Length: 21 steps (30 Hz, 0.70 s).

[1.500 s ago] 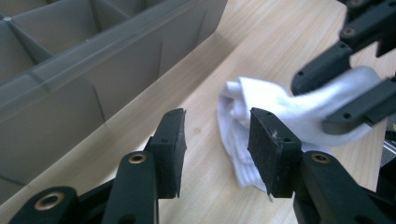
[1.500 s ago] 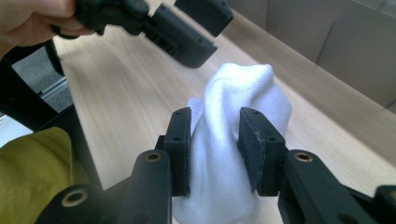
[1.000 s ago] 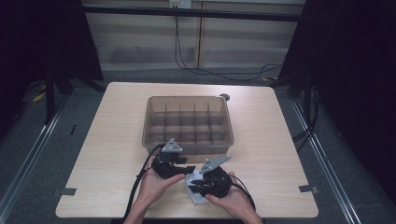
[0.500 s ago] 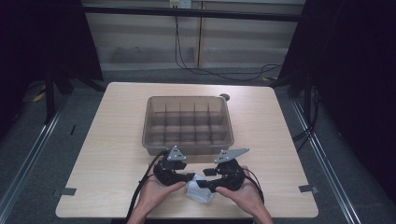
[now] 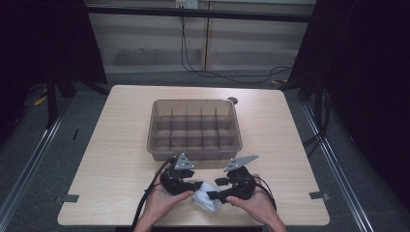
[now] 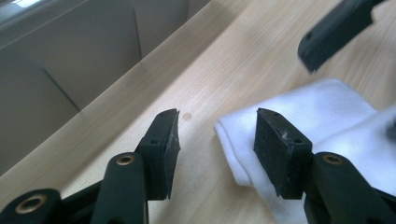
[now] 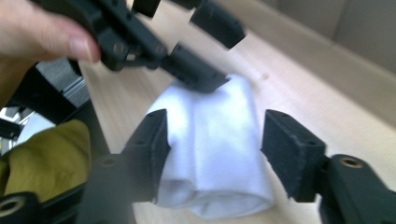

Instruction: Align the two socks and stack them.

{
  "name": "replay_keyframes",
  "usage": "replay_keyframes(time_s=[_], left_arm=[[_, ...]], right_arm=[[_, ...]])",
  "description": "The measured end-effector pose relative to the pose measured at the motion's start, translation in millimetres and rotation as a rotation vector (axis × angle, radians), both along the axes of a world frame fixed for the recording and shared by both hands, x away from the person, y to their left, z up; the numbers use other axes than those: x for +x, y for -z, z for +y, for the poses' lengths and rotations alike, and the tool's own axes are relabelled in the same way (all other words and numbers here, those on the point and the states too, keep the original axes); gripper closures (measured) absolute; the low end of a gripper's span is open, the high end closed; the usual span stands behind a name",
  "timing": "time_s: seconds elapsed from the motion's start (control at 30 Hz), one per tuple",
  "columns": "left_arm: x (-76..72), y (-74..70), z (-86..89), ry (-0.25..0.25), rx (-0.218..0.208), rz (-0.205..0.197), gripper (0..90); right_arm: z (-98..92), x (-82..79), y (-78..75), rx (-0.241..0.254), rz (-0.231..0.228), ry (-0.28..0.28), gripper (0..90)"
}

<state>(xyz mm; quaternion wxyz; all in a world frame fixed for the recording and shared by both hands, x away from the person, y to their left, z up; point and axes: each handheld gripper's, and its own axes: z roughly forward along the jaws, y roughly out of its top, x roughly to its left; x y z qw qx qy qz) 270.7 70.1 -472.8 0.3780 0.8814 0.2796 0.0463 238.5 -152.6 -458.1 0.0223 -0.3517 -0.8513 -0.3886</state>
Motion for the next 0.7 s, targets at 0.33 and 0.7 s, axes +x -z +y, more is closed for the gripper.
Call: replay_keyframes(time_s=[0.33,0.7], left_arm=[[-1.4,-1.5,1.9,0.002,-0.011,-0.001,49.8],[-0.1,-1.3,12.4,-0.027,-0.036,0.013,45.3]], right_arm=[[21.1,-5.5,16.7,-0.097,0.0,-0.044,29.2],[29.6,-4.4,26.9,-0.189,-0.032,-0.046,30.4]])
